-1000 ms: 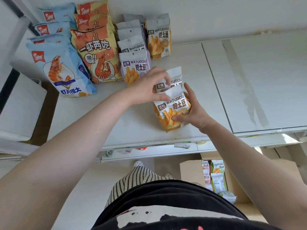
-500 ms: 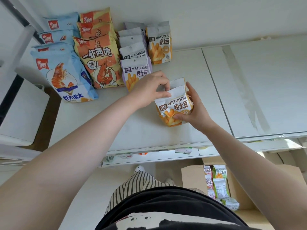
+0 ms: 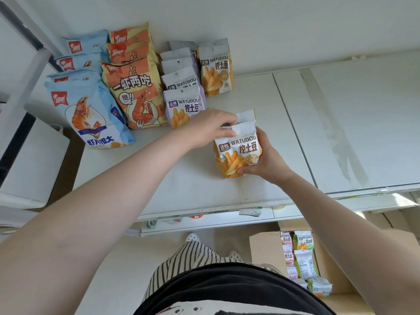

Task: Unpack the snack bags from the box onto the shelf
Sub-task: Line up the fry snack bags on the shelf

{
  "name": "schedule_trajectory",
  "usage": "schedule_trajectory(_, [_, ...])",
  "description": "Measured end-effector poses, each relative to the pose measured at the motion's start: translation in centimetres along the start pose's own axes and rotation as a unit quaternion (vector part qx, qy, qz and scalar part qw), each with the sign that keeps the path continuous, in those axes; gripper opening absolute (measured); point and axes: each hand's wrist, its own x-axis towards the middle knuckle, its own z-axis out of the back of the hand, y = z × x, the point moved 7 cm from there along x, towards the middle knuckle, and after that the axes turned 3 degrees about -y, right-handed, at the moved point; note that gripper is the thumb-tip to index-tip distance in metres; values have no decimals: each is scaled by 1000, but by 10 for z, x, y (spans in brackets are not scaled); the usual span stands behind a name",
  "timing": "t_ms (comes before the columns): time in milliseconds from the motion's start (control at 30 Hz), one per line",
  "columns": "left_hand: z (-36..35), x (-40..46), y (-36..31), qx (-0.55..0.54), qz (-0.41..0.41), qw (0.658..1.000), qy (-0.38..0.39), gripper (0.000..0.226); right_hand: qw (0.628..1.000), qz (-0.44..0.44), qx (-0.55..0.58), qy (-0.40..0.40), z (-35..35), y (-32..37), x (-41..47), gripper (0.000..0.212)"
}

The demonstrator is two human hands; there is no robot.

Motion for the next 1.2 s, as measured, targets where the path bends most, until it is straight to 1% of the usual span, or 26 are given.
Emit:
schedule_trajectory(67, [-4,0,1,-11,6,1000,2,26,1000,2,-20,-3,2,-2,1,127])
schedule_trajectory(133, [-14,-1,4,-22,14,999,20,23,999,-10,-35,13,-1,-7,-1,127])
schedule_trajectory(233, [-21,5,2,-19,16,999,44,21,999,-24,-31,14,-1,-14,-2,118])
schedule_trajectory(333, [-17,15,0,-4,7,998,56,25,999,-27,-37,3,4,-16,4,110])
schedule_trajectory(500, [-4,41,11,-5,2,999,41,25,998,-34,-44,-10,18,-19,36,109])
schedule_trajectory(667, [11,77,37,26,10,999,20,17,999,-29,-32,-24,27,-20,94,106])
schedule_trajectory(867, [47,110,78,127,45,991,-24,14,1000,-3,-14,-18,16,-8,160,100])
schedule_trajectory(933, [56,116,86,155,56,986,-23,12,1000,1,-7,-19,13,-5,176,101])
schedule_trajectory(1033, [64,125,94,185,68,980,-27,15,999,7,23,-24,7,-4,193,102])
schedule_trajectory(1133, [64,134,106,206,76,975,-29,14,998,5,63,-2,1,-7,204,107])
schedule_trajectory(1200, [62,136,112,198,73,977,-32,14,996,3,88,28,-4,-7,205,110])
